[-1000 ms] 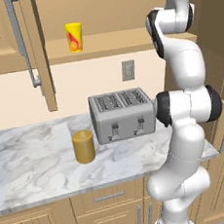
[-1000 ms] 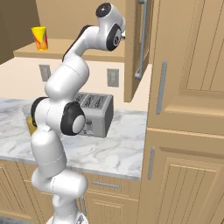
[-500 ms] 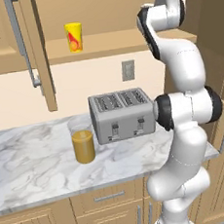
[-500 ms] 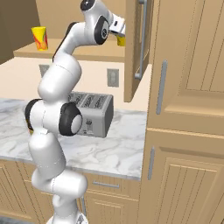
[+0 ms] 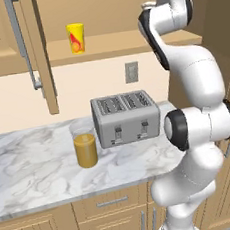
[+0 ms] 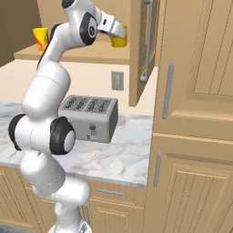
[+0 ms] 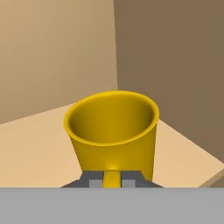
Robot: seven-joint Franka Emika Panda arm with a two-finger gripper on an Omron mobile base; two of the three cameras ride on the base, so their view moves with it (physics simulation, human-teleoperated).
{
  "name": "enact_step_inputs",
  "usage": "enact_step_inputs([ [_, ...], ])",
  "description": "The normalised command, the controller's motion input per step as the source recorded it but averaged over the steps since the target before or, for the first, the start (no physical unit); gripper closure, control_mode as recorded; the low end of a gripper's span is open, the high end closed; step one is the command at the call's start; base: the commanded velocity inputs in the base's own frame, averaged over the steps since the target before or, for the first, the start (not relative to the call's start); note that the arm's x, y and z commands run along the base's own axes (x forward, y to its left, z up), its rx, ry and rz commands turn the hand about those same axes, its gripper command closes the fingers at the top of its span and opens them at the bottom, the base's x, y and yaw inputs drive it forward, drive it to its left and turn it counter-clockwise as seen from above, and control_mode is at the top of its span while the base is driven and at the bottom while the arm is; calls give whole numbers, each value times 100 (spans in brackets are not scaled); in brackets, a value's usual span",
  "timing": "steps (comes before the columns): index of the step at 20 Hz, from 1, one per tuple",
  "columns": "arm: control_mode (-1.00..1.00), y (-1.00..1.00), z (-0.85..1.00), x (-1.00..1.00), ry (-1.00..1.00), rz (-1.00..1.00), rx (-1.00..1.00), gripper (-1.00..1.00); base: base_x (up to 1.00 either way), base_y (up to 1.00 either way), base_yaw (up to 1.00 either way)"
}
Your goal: There is a tray on the dining counter. Grab the cup, mug, and pitcher and place them on the tray. The pitcher may be placed next to the tray if it cannot fit the tray.
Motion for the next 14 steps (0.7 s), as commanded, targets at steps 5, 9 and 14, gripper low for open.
enact_step_inputs([
  [5, -100, 26, 8, -99, -12, -6, 1, 100, 0, 0, 0],
  [9, -100, 29, 7, -100, -4, -7, 17, 100, 0, 0, 0],
  [14, -100, 25, 0, -100, -4, -1, 5, 100, 0, 0, 0],
])
